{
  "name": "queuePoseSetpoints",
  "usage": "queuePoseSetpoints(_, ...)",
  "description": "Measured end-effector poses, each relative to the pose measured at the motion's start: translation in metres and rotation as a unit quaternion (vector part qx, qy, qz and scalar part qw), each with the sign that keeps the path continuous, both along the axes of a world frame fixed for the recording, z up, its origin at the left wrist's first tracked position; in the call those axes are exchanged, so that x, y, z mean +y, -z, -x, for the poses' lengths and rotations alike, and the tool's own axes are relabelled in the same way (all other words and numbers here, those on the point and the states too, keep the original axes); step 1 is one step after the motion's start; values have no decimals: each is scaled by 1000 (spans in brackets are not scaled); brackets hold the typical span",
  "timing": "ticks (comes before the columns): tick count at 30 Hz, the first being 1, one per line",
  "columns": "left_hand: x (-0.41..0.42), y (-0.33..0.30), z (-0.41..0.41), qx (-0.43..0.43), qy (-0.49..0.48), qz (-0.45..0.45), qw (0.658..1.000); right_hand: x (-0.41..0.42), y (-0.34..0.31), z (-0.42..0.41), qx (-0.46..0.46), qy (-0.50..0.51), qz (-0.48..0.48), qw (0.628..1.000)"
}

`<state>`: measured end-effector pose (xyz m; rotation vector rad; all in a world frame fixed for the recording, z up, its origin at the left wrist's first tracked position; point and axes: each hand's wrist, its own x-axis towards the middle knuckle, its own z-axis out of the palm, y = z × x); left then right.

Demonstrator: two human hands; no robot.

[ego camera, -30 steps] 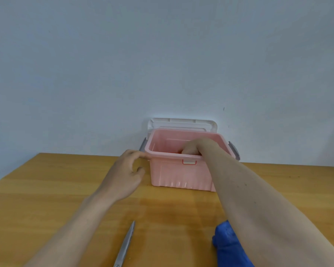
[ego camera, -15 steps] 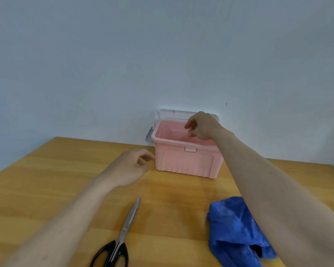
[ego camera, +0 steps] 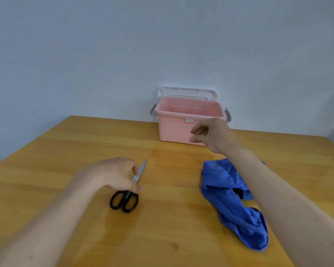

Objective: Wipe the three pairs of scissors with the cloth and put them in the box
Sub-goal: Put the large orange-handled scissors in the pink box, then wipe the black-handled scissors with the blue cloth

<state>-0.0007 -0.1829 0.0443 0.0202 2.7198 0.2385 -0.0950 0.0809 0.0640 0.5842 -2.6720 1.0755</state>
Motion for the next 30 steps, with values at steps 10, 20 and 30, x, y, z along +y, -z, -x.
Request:
queuePoseSetpoints(10,21,21,1,36,9,39,999,25,31,-35,-9,11,24,1000)
queuePoseSetpoints(20,13,37,23,127,5,-83,988,52,48,-35,-63,-4,-120,991)
queuePoseSetpoints(30,28,21,31,67,7,15,998,71,59,-64,-26,-46,-119,991)
